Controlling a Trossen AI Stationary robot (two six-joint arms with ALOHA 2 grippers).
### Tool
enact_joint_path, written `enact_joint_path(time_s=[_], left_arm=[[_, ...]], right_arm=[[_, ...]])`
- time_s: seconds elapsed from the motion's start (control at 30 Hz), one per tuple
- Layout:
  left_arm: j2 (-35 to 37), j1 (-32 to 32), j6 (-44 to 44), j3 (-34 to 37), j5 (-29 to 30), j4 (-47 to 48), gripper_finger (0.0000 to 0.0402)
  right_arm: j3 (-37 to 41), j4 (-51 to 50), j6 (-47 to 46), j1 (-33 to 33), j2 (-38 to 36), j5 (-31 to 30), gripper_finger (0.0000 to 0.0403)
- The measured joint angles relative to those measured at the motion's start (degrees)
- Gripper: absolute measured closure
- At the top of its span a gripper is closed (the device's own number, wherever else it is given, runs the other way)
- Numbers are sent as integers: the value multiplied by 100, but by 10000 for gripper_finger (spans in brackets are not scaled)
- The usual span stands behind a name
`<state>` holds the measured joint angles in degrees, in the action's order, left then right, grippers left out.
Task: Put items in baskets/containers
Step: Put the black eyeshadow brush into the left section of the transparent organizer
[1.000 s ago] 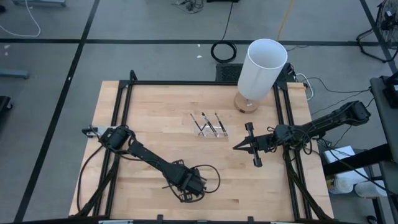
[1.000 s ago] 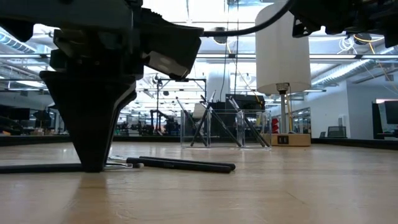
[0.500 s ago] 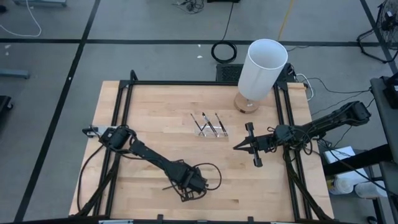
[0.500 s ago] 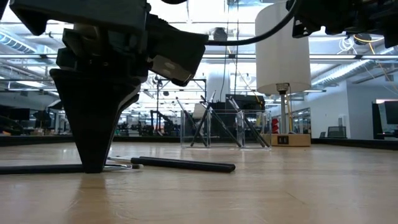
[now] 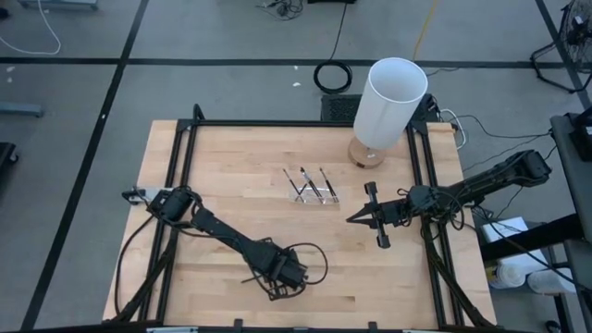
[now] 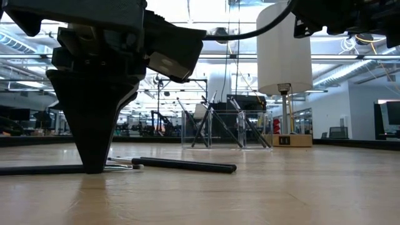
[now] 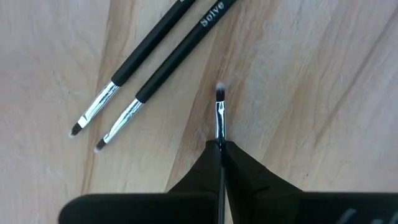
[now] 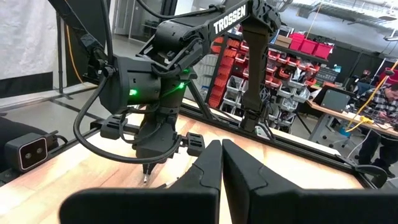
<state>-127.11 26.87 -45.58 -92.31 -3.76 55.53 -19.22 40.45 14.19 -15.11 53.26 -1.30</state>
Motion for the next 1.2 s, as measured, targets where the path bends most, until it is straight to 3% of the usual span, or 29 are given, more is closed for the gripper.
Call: enact_joint_path(time_s=[0.3,0.63,1.2], left_arm=[[4,31,-62,-19,58,163,397],[-79,31,170,-723,412,1057,400],[-44,72,160,-813,430,1383,391]], right_arm=[[0,0,3,0,0,0,403],[0,2,16,0,0,-4,403],[0,4,18,0,0,-4,403]])
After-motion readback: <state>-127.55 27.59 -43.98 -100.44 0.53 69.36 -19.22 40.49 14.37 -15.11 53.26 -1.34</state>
